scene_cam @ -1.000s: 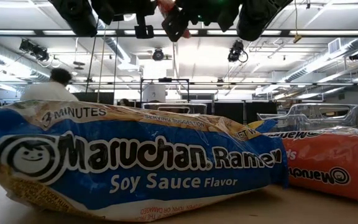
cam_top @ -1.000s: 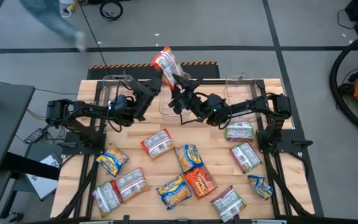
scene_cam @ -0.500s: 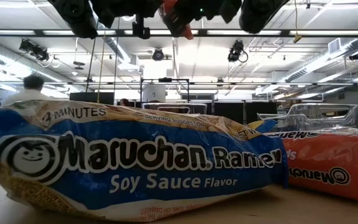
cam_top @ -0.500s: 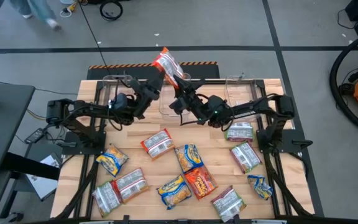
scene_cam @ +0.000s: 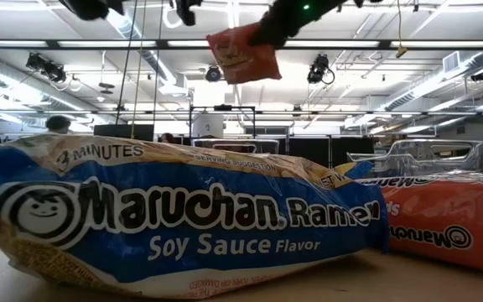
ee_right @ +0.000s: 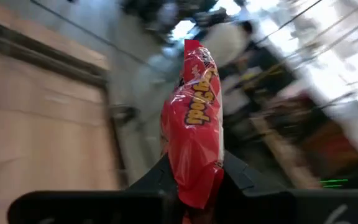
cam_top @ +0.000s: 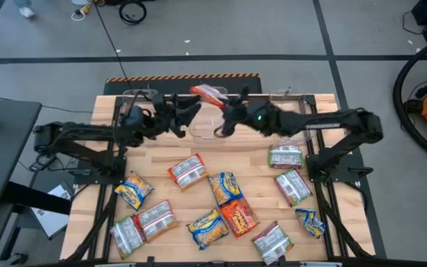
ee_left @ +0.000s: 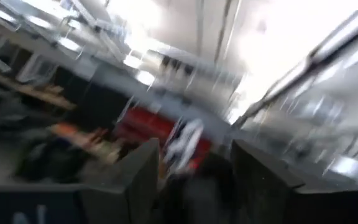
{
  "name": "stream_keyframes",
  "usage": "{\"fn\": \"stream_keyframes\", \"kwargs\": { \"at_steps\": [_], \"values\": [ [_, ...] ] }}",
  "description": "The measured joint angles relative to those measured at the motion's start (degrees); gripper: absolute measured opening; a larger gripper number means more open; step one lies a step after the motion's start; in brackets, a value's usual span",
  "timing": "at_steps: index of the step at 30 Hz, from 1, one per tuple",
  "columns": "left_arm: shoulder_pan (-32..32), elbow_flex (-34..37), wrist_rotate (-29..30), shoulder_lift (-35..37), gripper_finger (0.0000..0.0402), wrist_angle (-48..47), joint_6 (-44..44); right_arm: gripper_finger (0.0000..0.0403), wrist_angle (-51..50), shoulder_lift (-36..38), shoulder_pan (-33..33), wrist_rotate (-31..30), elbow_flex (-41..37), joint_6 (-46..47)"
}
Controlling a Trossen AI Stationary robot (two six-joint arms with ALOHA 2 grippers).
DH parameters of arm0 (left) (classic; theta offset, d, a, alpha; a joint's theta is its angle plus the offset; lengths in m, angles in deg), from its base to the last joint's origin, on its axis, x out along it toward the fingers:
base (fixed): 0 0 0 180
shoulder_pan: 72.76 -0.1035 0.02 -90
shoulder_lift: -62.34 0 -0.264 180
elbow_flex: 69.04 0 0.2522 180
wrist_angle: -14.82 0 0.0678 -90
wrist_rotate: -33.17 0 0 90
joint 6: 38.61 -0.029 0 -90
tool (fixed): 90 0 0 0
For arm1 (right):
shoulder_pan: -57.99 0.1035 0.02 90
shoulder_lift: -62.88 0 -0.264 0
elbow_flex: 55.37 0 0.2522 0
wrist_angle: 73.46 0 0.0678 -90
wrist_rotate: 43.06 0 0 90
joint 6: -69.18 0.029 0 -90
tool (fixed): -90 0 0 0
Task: Sort Maruchan noodles
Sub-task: Put the orange noodle pack into the middle transparent bin
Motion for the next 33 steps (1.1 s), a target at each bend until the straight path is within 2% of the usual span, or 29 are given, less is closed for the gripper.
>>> {"fn": "stream_keyframes", "kwargs": {
  "at_steps": [3,6,9,12,15,17,24,29,33],
  "values": [
    [1.41,-0.01,-1.69,5.68,0.0219,-13.22,-6.07,0.0057,-7.23,0.64,-5.72,14.36,-0.25,8.01],
    [3.68,-0.01,-1.85,9.57,0.0216,-28.19,-10.57,0.0057,-6.58,-0.83,-11.34,27.75,-0.22,13.09],
    [6.75,0.01,2.47,11.67,0.021,-40.83,-11.3,0.0056,-5.7,-4.81,-15.48,36.84,-0.04,17.07],
    [10.41,0.01,9.75,11.79,0.0206,-50.39,-11.34,0.0056,-4.11,-9.94,-17.57,43.56,-0.32,19.46],
    [13.55,0.12,16.43,11.67,0.0204,-56.64,-10.64,0.0056,-0.29,-14.2,-17.93,47.37,-0.1,20.41],
    [15.14,0.12,18.62,11.67,0.0204,-57.77,-10.09,0.0056,-0.09,-16.96,-17.64,48.42,-0.12,21.21],
    [19.3,0.1,19.09,13.66,0.0204,-57.7,-12.38,0.0054,2.44,-20.79,-17.32,49.99,-0.92,24.06],
    [19.53,0.08,21.02,14.68,0.0204,-58.38,-12.72,0.0054,4.48,-21.33,-17.06,50.22,-1.91,25.27],
    [19.55,0.08,21.0,14.62,0.0204,-59.14,-12.79,0.0058,2.13,-21.42,-16.92,50.25,-2.11,25.41]
  ]
}}
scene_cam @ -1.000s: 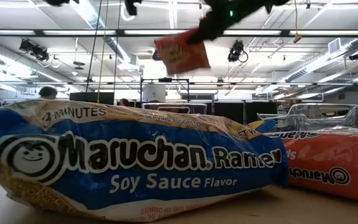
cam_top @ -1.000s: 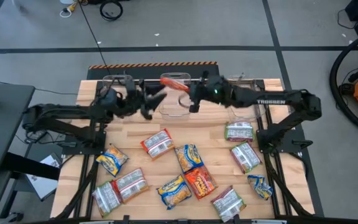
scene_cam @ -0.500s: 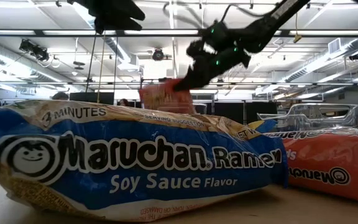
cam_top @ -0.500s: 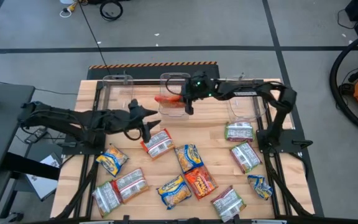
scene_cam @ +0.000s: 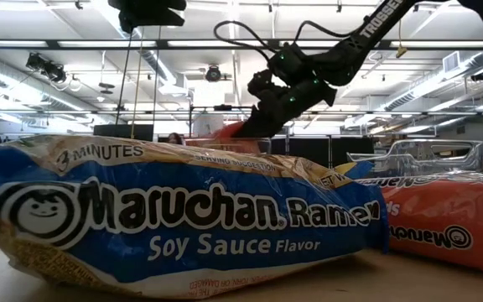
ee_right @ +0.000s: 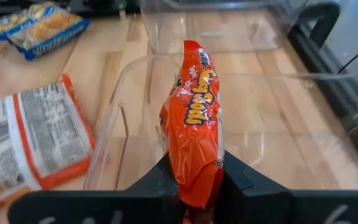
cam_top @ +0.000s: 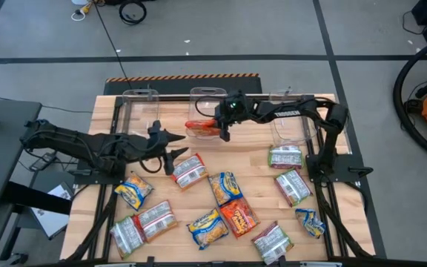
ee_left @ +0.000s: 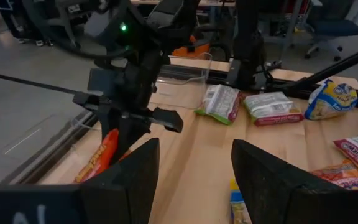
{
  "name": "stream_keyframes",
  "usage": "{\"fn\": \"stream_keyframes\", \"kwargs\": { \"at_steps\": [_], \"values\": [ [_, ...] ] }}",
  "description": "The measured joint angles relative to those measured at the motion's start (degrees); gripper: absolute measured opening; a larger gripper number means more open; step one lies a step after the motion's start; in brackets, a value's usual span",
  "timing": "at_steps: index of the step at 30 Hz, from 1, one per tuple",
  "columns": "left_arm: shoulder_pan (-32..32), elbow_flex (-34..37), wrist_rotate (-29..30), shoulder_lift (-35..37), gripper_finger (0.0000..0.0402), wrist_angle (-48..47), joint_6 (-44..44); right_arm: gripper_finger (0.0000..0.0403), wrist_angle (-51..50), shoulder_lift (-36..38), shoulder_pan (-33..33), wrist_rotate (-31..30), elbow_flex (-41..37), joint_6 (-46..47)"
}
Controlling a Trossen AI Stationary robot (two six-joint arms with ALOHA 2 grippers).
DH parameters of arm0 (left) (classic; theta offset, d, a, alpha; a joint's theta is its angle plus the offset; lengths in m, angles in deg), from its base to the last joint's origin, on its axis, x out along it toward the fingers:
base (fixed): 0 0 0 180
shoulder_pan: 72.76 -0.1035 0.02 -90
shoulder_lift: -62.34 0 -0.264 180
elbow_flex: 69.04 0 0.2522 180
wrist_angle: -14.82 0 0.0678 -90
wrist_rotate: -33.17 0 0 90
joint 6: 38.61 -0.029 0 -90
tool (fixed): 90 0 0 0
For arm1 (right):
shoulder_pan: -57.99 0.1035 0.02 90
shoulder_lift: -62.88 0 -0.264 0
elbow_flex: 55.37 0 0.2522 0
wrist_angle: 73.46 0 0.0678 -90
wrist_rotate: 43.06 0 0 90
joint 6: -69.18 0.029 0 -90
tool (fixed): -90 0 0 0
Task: Sort Maruchan noodles
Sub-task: Put the orange noodle pack into the middle transparent bin
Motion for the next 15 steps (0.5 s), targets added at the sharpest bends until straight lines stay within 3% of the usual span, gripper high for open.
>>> {"fn": "stream_keyframes", "kwargs": {
  "at_steps": [9,15],
  "values": [
    [0.02,0.0,0.0,-0.07,0.0204,-1.38,0.81,0.0069,-2.56,0.04,0.09,-0.11,-0.03,-0.12],
    [-0.02,0.0,-0.01,-0.09,0.0204,-2.58,2.58,0.0101,-7.19,0.07,0.09,-0.27,0.02,-0.62]
  ]
}}
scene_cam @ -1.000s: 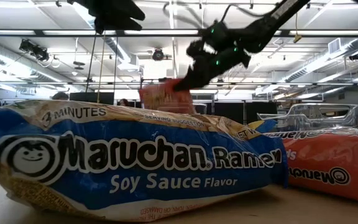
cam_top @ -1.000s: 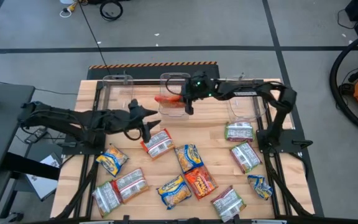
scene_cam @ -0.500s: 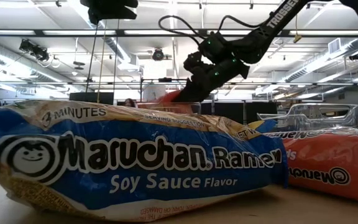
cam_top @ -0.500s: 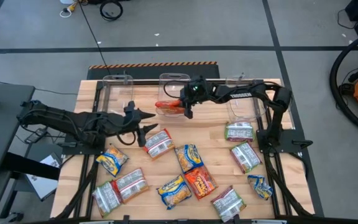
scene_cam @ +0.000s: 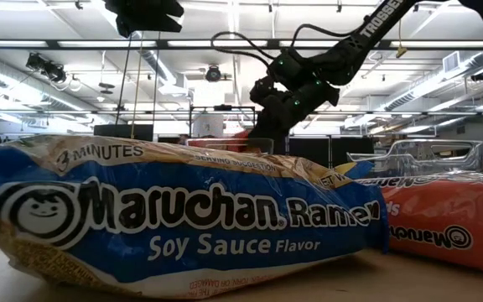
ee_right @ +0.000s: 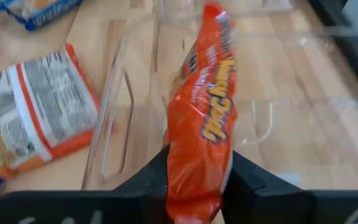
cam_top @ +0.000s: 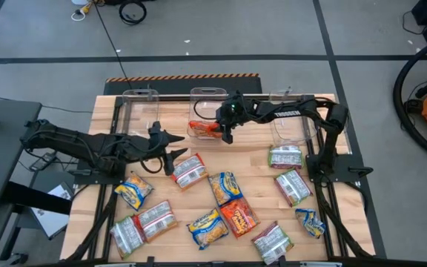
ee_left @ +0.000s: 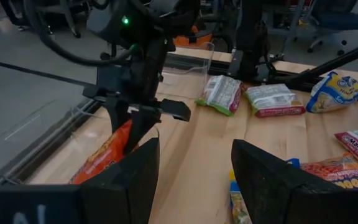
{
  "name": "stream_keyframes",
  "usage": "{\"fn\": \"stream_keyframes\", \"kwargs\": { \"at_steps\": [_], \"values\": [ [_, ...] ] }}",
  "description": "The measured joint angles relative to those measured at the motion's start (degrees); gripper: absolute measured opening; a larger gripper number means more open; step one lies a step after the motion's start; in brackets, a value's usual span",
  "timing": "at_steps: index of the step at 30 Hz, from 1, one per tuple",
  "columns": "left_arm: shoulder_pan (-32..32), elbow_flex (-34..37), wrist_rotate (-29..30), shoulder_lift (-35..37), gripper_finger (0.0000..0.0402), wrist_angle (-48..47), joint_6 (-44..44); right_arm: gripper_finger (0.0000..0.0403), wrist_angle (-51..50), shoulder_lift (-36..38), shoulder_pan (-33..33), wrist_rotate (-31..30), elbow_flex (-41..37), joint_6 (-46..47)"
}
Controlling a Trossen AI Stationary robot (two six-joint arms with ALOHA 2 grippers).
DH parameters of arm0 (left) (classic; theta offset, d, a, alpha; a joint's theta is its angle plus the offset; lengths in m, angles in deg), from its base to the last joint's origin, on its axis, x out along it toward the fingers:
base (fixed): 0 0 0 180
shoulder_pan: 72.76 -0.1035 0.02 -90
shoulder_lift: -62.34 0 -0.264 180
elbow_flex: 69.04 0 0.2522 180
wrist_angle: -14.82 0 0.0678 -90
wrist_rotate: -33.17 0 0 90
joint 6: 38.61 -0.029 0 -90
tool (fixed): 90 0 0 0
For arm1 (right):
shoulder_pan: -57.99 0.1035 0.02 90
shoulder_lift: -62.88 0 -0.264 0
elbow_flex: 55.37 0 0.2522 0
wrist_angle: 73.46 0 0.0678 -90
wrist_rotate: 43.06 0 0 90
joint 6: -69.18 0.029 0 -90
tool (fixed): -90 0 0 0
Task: Sort Maruchan noodles
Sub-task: Put the orange noodle pack into the middle transparent bin
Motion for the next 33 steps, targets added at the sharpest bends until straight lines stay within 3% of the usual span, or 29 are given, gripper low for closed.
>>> {"fn": "stream_keyframes", "kwargs": {
  "at_steps": [8,19,23,33],
  "values": [
    [0.0,0.0,0.01,0.0,0.0204,0.04,-0.41,0.0137,-2.96,0.73,0.76,-1.16,0.04,-1.45],
    [0.0,0.0,-0.01,-0.02,0.0204,0.0,-0.5,0.0136,-7.25,2.03,2.1,-2.47,2.07,-1.37],
    [0.0,0.0,0.01,-0.02,0.0204,0.01,-0.6,0.0116,-8.95,2.03,2.28,-2.85,2.08,-1.32],
    [0.0,0.0,0.47,-0.02,0.0204,0.03,-1.16,0.0021,-9.56,4.06,3.14,-2.61,2.01,-4.1]
  ]
}}
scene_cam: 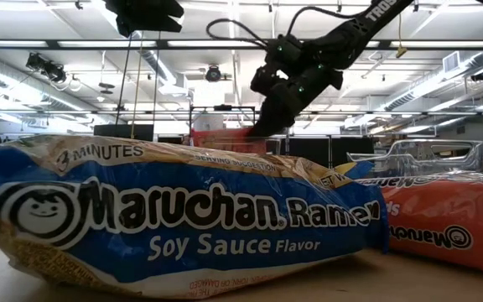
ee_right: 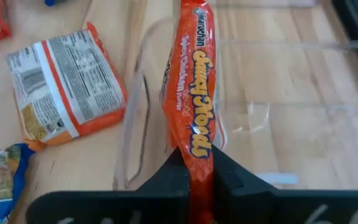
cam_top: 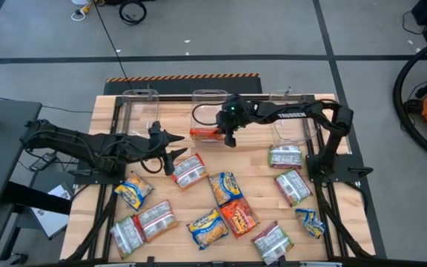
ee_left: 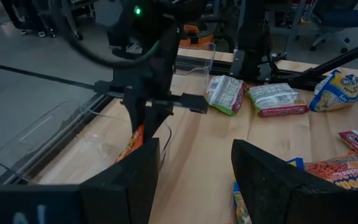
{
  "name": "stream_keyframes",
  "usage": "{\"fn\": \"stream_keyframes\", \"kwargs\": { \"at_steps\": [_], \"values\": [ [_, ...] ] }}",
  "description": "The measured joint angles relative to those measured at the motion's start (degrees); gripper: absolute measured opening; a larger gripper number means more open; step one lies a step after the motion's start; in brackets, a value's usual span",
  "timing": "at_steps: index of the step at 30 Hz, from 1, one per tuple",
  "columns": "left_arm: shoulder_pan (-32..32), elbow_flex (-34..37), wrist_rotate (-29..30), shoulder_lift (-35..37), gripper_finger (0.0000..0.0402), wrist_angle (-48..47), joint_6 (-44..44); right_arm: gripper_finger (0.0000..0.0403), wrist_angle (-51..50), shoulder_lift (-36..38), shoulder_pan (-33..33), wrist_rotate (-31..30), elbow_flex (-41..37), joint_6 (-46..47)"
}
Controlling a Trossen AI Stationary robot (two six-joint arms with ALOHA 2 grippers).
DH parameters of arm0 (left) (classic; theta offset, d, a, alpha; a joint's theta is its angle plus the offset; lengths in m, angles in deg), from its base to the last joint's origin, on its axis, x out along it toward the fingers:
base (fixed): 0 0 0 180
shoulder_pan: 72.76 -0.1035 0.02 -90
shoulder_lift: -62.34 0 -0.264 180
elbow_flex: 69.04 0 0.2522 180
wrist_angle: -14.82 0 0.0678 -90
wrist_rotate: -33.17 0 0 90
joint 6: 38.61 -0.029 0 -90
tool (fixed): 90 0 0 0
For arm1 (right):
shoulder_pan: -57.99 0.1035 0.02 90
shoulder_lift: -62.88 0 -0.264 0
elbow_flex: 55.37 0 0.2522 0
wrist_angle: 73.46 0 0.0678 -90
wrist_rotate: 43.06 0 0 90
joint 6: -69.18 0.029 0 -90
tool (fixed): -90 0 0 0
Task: Sort Maruchan noodles
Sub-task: Put the orange noodle pack into the middle transparent bin
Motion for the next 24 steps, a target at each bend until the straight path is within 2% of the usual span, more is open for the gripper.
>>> {"fn": "stream_keyframes", "kwargs": {
  "at_steps": [5,9,14,24],
  "values": [
    [0.0,0.0,0.02,0.0,0.0204,0.01,0.09,0.0023,-0.26,1.23,0.6,0.13,0.0,-0.14],
    [0.01,0.0,0.02,0.0,0.0204,0.02,0.11,0.0039,-1.6,0.63,1.53,-0.48,-0.03,-1.7],
    [0.0,0.0,0.02,-0.02,0.0204,0.03,0.7,0.0049,-1.26,0.62,2.7,-4.64,-1.76,-2.8],
    [0.0,0.0,0.02,-0.02,0.0204,0.01,0.72,0.0086,-1.01,0.64,3.35,-4.85,-2.14,-1.25]
  ]
}}
